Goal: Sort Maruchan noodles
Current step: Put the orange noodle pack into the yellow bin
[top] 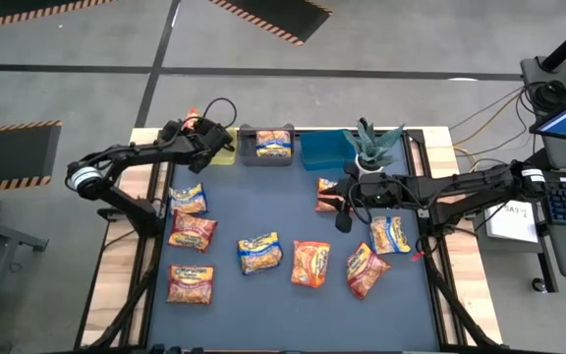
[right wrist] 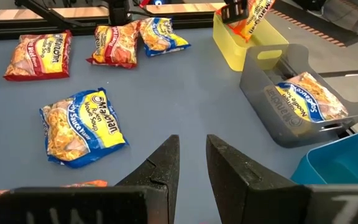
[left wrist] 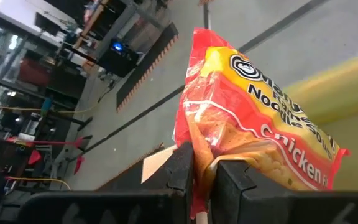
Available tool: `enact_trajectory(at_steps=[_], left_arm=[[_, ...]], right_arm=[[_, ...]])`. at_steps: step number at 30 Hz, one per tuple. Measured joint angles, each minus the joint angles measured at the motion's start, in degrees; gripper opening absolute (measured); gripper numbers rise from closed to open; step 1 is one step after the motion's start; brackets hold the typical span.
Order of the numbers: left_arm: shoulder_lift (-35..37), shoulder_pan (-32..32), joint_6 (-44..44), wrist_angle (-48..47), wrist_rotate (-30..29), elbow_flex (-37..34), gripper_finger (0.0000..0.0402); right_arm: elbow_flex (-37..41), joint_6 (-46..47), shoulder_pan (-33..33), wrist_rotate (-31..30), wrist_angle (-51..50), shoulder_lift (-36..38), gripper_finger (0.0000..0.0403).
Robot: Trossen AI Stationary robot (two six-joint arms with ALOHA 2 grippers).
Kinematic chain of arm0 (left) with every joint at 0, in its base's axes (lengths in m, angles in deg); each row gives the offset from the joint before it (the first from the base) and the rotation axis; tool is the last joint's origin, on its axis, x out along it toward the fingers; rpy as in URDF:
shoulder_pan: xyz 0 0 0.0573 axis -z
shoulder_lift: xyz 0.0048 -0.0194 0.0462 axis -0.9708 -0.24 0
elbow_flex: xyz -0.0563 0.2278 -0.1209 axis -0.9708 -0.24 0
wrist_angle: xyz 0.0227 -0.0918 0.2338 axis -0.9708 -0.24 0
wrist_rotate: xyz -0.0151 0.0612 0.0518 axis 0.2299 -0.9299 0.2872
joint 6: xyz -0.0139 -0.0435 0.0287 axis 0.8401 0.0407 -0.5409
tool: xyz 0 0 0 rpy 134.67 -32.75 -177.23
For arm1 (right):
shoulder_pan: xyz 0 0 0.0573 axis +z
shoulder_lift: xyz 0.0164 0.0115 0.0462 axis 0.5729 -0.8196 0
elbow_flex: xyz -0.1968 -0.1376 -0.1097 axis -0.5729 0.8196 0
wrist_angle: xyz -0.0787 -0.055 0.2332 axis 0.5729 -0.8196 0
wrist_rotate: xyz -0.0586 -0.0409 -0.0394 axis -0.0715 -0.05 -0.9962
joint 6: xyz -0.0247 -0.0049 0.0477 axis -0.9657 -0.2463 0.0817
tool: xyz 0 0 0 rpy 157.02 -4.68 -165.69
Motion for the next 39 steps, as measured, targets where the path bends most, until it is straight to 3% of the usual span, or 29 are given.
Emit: enact_trajectory(at_steps=[8, 16, 23, 26, 32, 39], left_arm=[[1.60, 0.09, 6.16, -9.40, 5.97, -0.02, 0.0065], [5.11, 0.08, 6.48, -11.04, 13.91, 0.95, 0.0119], [8.45, 0.04, 6.36, -15.20, 14.45, 4.72, 0.0170], [10.05, -0.46, 3.06, -15.34, 20.37, 6.98, 0.0183], [9.51, -5.85, -4.37, -18.29, 44.09, 15.22, 0.0174], [2.66, -14.42, -5.04, -28.12, 45.24, 25.28, 0.0167]], right_arm=[[0.08, 0.11, 0.02, 0.00, 0.09, 0.00, 0.0068], [0.08, 0.11, 0.02, 0.00, 0.21, 0.00, 0.0068], [0.08, 0.02, 0.00, 0.17, 0.08, 0.00, 0.0068], [0.08, -0.98, 0.02, 0.17, 0.06, 0.00, 0.0068], [0.08, -4.08, -0.01, 0.15, 0.10, 0.00, 0.0068], [0.08, -8.32, -0.03, 0.00, 0.48, 0.95, 0.0068]])
